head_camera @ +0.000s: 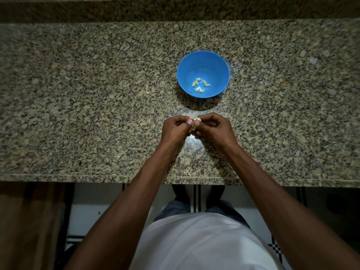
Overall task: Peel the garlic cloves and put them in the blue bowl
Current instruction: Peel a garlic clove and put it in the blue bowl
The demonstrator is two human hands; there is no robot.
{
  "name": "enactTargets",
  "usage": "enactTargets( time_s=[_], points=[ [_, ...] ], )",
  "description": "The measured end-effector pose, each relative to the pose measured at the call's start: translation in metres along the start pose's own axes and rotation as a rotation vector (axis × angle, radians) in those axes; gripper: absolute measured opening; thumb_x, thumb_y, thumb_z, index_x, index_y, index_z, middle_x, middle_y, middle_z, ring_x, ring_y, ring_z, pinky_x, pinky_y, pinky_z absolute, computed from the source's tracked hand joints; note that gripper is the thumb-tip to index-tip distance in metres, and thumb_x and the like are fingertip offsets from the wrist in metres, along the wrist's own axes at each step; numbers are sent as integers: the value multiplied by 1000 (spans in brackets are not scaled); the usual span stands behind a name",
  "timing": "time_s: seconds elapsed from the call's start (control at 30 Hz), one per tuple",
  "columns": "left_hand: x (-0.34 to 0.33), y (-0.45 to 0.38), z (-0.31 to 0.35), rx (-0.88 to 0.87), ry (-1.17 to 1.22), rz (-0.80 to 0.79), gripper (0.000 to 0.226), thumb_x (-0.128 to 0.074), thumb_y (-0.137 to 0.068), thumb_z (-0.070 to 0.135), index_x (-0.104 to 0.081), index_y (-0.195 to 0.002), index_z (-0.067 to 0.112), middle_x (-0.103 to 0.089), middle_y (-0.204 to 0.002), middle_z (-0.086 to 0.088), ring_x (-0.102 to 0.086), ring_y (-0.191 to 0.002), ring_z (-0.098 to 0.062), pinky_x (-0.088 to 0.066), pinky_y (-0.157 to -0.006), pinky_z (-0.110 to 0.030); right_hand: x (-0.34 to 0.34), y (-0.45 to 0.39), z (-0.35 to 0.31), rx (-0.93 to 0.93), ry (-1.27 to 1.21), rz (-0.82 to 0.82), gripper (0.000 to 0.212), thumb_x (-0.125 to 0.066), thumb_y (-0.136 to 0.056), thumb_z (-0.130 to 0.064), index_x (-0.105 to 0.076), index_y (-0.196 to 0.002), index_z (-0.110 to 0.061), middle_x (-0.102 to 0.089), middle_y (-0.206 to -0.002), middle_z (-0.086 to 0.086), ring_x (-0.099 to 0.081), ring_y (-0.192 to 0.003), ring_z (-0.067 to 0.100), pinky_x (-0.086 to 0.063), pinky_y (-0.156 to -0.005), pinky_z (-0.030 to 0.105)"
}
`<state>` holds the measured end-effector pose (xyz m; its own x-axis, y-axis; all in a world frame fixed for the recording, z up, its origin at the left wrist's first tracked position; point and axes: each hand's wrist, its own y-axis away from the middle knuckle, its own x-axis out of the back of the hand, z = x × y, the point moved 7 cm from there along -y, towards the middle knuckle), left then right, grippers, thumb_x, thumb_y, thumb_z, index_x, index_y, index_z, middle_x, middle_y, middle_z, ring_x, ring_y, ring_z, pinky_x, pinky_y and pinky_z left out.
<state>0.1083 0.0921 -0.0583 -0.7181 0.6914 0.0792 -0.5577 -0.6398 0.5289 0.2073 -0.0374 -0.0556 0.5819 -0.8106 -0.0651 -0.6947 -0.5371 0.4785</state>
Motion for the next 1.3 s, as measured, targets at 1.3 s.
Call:
enactTargets(
  time_s=[1.3],
  points=[
    [17,14,-5,-147,-96,-102,13,-77,-93,11,-74,-104,5,-78,-87,-15,-77,-87,-29,-63,-88,-49,21,8,-25,289,558,117,39,-76,-97,-24,-71,-131,-7,-72,-117,4,-69,-90,2,-49,-71,0]
  ],
)
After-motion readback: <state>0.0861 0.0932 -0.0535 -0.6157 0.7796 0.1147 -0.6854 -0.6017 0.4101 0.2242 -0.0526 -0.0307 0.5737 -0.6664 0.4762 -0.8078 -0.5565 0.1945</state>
